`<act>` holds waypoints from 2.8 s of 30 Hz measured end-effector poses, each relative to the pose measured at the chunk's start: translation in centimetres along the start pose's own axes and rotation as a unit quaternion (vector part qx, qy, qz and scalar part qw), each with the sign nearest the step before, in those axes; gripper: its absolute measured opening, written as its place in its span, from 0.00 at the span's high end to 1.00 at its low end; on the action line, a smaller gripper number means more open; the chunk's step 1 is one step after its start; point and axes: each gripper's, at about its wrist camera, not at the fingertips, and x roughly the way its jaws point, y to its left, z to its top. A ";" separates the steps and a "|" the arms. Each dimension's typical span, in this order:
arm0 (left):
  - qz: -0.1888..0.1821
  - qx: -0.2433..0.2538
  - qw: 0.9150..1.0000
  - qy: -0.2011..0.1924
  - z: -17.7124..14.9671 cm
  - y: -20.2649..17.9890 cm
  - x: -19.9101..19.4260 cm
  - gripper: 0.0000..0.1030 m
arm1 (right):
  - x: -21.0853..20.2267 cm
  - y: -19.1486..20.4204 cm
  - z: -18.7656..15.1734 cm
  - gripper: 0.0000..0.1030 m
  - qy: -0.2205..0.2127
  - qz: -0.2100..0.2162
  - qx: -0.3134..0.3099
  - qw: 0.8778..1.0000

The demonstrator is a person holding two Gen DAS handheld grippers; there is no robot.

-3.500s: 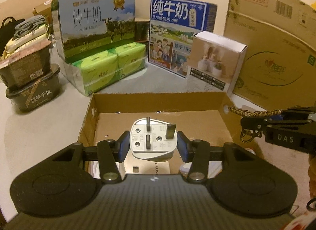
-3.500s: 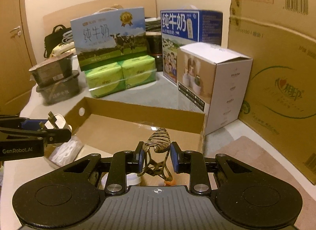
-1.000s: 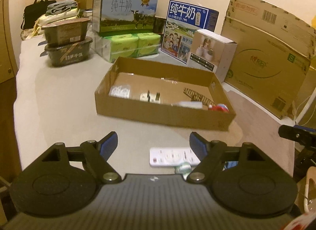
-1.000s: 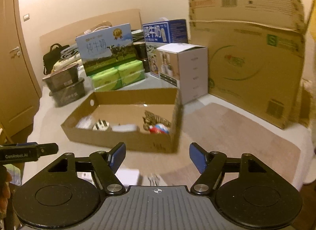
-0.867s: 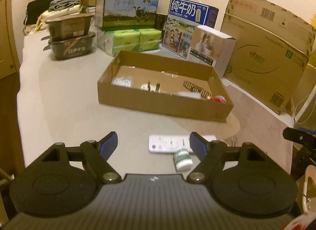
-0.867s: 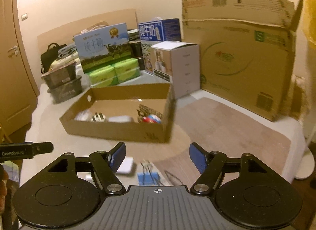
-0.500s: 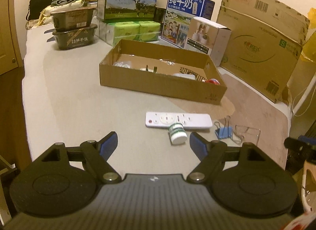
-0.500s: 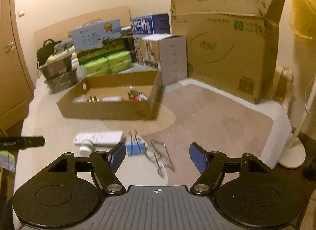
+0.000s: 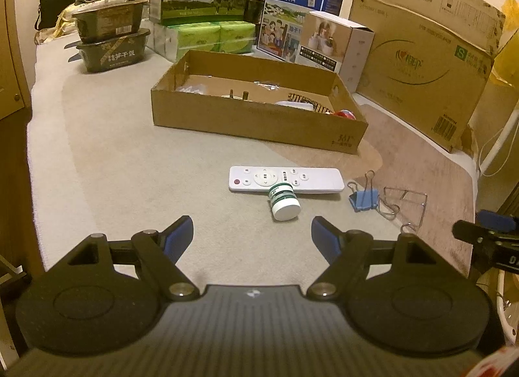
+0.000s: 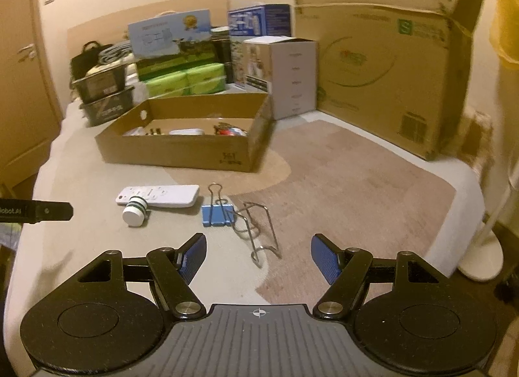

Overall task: Organize rigid objects
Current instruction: 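Move both tools back toward the pill bottle and wire stand, then grasp the green-white pill bottle with the left tool while the right grasps the wire stand, then carry the pill bottle and wire stand over the tray with both tools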

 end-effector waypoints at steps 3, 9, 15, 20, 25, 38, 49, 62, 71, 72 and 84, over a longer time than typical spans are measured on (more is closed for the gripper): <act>-0.006 0.002 1.000 0.001 0.0 -0.2 0.7 0.25 | 1.4 -0.1 0.2 0.31 0.003 0.012 -0.029 0.999; -0.015 0.011 1.000 0.003 0.2 -0.7 2.4 0.25 | 4.5 -1.1 0.6 0.31 0.008 0.050 -0.080 0.996; -0.016 0.015 1.000 0.013 0.1 -1.4 4.7 0.25 | 7.3 -2.1 1.0 0.31 0.011 0.090 -0.115 0.989; -0.015 0.013 1.000 0.022 0.0 -1.7 6.5 0.25 | 9.2 -2.3 1.2 0.35 0.010 0.114 -0.135 0.984; -0.014 0.016 0.999 0.029 0.2 -2.0 7.8 0.25 | 10.9 -1.8 1.2 0.50 0.010 0.129 -0.159 0.979; -0.017 0.024 0.999 0.031 0.4 -2.6 9.1 0.25 | 11.4 -1.9 1.4 0.72 0.013 0.117 -0.146 0.982; -0.012 0.045 0.999 0.022 0.4 -3.8 10.5 0.33 | 9.8 -2.1 2.4 0.73 -0.006 0.085 -0.098 0.991; 0.013 0.069 0.997 0.020 0.2 -4.1 11.7 0.72 | 9.9 -2.4 2.4 0.73 0.005 0.064 -0.077 0.995; 0.006 0.067 0.998 0.022 0.2 -3.3 10.2 0.73 | 9.3 -2.1 2.6 0.73 0.005 0.058 -0.070 0.996; 0.005 0.066 0.998 0.020 0.3 -3.3 9.9 0.73 | 9.2 -2.0 2.7 0.73 0.004 0.059 -0.070 0.996; -0.004 0.064 0.998 -0.005 2.2 -2.7 7.6 0.73 | 7.8 0.2 4.7 0.73 -0.022 0.064 -0.079 0.995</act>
